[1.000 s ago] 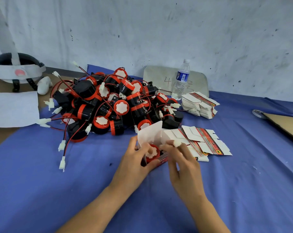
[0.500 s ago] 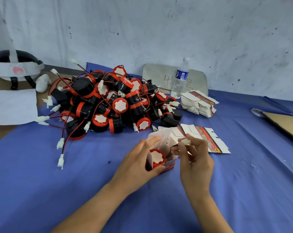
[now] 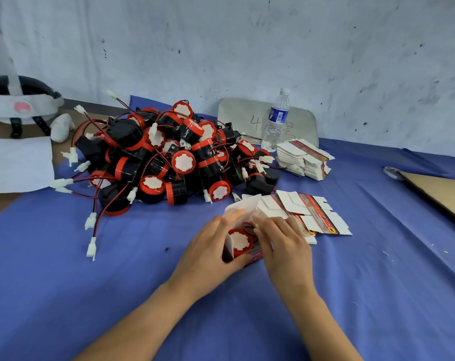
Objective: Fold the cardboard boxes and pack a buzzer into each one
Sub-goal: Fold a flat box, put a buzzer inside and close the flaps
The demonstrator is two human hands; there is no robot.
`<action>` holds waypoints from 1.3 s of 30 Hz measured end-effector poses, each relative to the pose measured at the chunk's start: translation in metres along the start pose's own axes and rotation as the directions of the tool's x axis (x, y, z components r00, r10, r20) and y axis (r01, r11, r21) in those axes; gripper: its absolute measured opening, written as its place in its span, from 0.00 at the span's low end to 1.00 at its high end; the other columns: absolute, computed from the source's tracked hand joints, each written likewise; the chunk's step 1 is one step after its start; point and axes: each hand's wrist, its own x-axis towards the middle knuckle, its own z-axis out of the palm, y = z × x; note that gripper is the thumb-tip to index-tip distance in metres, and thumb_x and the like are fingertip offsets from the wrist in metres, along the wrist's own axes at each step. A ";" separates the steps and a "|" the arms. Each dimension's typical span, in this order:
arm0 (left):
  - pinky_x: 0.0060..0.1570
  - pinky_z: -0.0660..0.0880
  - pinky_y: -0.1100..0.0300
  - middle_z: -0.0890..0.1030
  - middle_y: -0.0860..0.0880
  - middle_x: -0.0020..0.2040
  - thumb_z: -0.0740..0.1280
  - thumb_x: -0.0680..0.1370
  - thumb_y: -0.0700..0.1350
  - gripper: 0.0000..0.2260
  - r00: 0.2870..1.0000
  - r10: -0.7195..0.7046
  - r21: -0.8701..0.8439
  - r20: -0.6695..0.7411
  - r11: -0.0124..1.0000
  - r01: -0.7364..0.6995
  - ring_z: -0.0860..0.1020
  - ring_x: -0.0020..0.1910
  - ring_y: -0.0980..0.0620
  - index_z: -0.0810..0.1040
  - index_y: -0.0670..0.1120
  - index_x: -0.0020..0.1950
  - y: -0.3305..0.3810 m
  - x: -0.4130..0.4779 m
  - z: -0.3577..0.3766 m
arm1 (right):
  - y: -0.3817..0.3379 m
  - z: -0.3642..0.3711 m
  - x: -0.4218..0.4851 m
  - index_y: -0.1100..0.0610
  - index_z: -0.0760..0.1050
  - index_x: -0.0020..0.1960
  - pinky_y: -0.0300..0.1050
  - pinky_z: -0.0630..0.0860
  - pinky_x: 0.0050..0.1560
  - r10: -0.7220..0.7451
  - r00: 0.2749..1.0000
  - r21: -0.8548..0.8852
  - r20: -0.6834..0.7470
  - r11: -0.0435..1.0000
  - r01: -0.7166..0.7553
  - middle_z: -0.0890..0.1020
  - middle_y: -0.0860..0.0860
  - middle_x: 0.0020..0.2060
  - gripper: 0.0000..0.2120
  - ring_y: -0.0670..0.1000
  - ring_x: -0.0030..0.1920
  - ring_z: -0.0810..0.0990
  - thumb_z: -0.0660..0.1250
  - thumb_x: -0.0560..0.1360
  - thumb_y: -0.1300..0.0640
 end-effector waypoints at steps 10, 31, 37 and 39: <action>0.56 0.65 0.74 0.65 0.67 0.67 0.66 0.71 0.66 0.32 1.000 0.028 0.005 -0.003 1.000 -0.028 0.66 0.61 0.67 0.51 0.72 0.69 0.001 0.000 0.002 | -0.008 0.001 0.005 0.58 0.82 0.40 0.45 0.71 0.24 0.121 0.988 -0.007 0.100 0.993 -0.120 0.77 0.53 0.27 0.09 0.56 0.29 0.74 0.77 0.65 0.68; 0.47 0.72 0.74 0.73 0.53 0.68 0.74 0.72 0.52 0.25 0.974 -0.208 -0.259 -0.090 0.949 0.179 0.75 0.54 0.65 0.59 0.67 0.52 -0.008 -0.001 0.011 | -0.006 0.011 -0.006 0.59 0.81 0.42 0.39 0.67 0.37 0.243 0.907 0.105 0.343 0.950 -0.294 0.60 0.41 0.73 0.14 0.46 0.37 0.74 0.61 0.80 0.56; 0.47 0.72 0.76 0.76 0.62 0.52 0.72 0.74 0.49 0.21 0.970 -0.226 -0.245 -0.089 0.949 0.198 0.74 0.48 0.73 0.63 0.62 0.59 -0.008 -0.001 0.006 | -0.017 0.007 -0.004 0.62 0.80 0.50 0.48 0.78 0.48 0.098 0.947 -0.005 0.305 0.995 -0.101 0.79 0.52 0.62 0.06 0.56 0.57 0.79 0.64 0.79 0.62; 0.49 0.72 0.74 0.76 0.62 0.54 0.71 0.75 0.48 0.23 0.968 -0.231 -0.247 -0.094 0.948 0.202 0.73 0.48 0.72 0.64 0.58 0.64 -0.009 0.000 0.006 | -0.019 0.003 -0.005 0.60 0.76 0.53 0.49 0.77 0.42 0.083 0.949 0.039 0.303 0.994 -0.099 0.81 0.54 0.55 0.04 0.57 0.53 0.81 0.64 0.79 0.62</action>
